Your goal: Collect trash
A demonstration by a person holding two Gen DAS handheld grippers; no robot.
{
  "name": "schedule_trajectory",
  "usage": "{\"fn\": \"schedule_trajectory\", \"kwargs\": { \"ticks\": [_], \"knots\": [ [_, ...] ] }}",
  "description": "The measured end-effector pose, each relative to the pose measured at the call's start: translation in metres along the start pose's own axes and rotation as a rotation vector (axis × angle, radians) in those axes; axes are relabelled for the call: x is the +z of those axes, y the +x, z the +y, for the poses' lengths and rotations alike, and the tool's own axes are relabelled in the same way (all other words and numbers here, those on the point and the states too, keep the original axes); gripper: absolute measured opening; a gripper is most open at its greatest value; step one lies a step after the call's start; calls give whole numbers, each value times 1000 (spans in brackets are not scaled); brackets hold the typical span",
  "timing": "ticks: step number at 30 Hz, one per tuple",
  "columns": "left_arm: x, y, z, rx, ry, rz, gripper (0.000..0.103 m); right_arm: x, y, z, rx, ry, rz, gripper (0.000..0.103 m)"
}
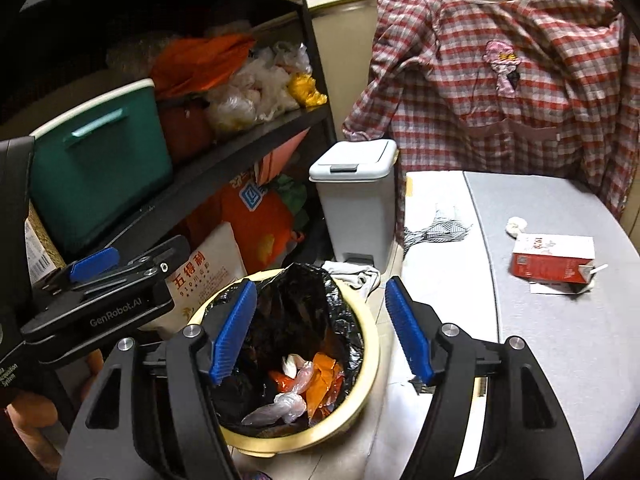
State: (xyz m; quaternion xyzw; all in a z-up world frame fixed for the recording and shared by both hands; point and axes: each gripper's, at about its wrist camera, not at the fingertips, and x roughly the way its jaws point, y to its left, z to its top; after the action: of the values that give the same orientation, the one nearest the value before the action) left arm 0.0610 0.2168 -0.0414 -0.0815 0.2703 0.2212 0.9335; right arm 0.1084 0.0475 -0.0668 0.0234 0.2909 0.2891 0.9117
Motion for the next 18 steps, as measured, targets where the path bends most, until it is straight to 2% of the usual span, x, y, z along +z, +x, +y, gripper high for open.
{"fn": "schedule_trajectory", "kwargs": {
  "ticks": [7,18],
  "knots": [
    [2,-14,-28,-57,-9,-37,95,1,-40,-30,-53,-2,-49,70],
    [3,-41,-85,-127,67,-97,95,-9,-78,-97,-149,45,-60,71]
  ]
}}
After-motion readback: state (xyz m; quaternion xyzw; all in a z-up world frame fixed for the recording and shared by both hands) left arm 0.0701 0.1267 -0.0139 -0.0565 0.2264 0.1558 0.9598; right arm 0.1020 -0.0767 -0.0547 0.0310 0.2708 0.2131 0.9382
